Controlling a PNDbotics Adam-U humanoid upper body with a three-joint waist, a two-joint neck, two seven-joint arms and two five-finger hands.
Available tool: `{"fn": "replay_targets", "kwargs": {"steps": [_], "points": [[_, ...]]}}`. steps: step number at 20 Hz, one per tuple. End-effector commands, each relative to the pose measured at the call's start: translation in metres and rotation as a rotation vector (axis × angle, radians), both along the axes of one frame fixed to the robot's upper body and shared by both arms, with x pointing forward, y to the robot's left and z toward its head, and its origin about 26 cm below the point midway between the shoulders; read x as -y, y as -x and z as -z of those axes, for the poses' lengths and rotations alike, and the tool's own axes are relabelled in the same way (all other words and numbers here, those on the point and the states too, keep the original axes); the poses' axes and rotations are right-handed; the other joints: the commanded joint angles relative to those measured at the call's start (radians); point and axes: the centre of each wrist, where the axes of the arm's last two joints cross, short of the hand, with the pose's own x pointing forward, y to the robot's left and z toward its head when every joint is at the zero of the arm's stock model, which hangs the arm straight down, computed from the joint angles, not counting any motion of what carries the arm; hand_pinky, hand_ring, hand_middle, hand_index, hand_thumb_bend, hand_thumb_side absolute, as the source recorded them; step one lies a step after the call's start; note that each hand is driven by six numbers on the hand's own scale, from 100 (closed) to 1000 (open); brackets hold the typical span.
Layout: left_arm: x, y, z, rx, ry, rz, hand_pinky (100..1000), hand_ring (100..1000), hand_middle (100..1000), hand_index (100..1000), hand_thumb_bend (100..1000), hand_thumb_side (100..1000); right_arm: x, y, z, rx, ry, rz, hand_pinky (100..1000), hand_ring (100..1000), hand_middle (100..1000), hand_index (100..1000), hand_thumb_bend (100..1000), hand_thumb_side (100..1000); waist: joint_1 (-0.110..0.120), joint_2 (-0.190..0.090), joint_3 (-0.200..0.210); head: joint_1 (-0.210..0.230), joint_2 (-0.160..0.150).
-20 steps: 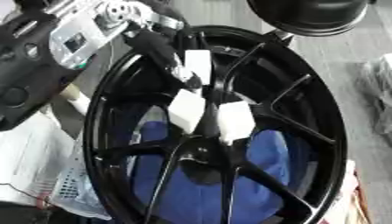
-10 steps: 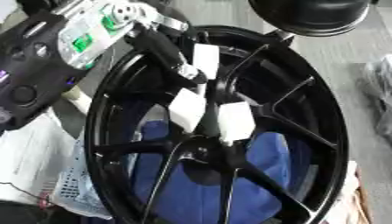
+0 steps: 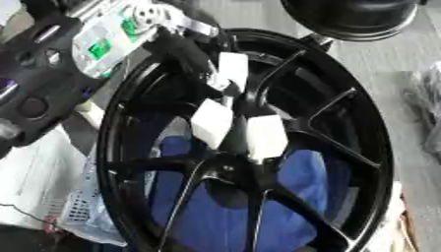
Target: Pull the pin out of the wheel hub.
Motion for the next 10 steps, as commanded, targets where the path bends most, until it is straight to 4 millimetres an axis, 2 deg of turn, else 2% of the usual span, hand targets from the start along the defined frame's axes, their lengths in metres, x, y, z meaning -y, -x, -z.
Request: {"fn": "replay_targets", "kwargs": {"steps": [1, 10], "points": [[0.0027, 0.0031, -0.0154, 0.033, 0.013, 0.013, 875, 839, 800, 832, 512, 683, 0.0006, 0.0014, -0.0087, 0.015, -0.001, 0.043, 578, 594, 536, 634, 100, 733, -0.002, -0.016, -0.001, 0.005, 0.006], [0.0054, 0.0043, -0.0147, 0.03, 0.017, 0.015, 840, 801, 772, 820, 485, 640, 0.0005, 0.0013, -0.0088, 0.019, -0.003, 0.046, 578, 595, 537, 634, 100, 736, 0.001, -0.018, -0.006, 0.004, 0.006]]}}
